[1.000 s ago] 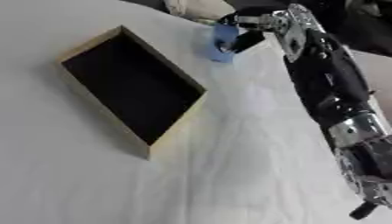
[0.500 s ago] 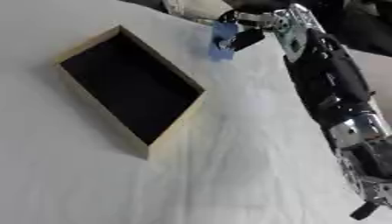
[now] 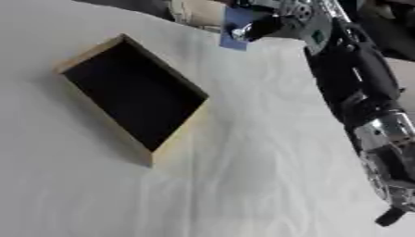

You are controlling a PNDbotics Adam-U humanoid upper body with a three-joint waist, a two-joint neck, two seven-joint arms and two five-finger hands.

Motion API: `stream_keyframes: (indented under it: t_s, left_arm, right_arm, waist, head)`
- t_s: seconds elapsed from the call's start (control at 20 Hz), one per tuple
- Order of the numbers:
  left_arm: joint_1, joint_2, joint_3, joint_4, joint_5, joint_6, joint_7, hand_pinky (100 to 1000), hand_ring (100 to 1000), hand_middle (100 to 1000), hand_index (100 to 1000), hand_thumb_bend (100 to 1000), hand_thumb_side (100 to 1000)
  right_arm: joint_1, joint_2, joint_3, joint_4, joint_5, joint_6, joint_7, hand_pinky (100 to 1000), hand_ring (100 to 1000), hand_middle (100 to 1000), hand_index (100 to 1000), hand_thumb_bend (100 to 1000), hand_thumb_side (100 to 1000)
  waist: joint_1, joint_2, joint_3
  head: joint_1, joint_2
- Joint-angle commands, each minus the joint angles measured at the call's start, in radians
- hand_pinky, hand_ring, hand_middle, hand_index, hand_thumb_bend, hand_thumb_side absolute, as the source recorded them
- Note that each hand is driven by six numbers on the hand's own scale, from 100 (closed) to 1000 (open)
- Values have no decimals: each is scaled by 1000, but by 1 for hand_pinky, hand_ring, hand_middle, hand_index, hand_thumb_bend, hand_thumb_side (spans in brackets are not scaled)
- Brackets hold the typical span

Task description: Pick up objects on the table and place them in the box.

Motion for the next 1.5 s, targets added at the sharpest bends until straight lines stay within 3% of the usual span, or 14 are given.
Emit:
stream_keyframes:
  t_s: [0.05, 0.45, 0.7, 1.05, 1.25, 1.5]
  left_arm:
    - [1, 23, 6, -16, 6, 1, -4, 658, 670, 721, 727, 165, 821]
    - [12, 18, 14, -16, 25, 0, 13, 659, 672, 722, 729, 193, 815]
    - [28, 19, 43, -16, 40, -9, 76, 661, 675, 722, 733, 232, 823]
    - [46, 20, 64, -16, 35, -19, 151, 664, 677, 722, 737, 248, 811]
    - [48, 19, 64, -16, 30, -25, 158, 664, 676, 721, 735, 246, 808]
    - [46, 15, 61, -16, 25, -26, 150, 663, 676, 722, 734, 240, 809]
  right_arm:
    - [-28, -36, 27, -57, -41, -23, 17, 870, 816, 527, 665, 100, 670]
    - [-44, 37, 132, -201, -147, -99, 95, 870, 815, 528, 666, 100, 688]
    - [-23, 126, 148, -320, -181, -102, 115, 870, 810, 532, 665, 100, 701]
    - [57, 276, 119, -482, -102, -40, 116, 870, 805, 533, 661, 100, 717]
    - [116, 354, 105, -527, -42, 4, 125, 862, 800, 529, 656, 100, 720]
    - [174, 402, 114, -538, 30, -5, 111, 855, 793, 527, 652, 100, 722]
  waist:
    - [18, -36, -6]
    - [39, -89, -19]
    - [53, -119, -23]
    - [72, -135, -26]
    - [76, -133, -23]
    - [75, -125, -30]
  head:
    - [10, 21]
    - [26, 67]
    - [39, 99]
    - [46, 119]
    - [55, 121]
    - [67, 116]
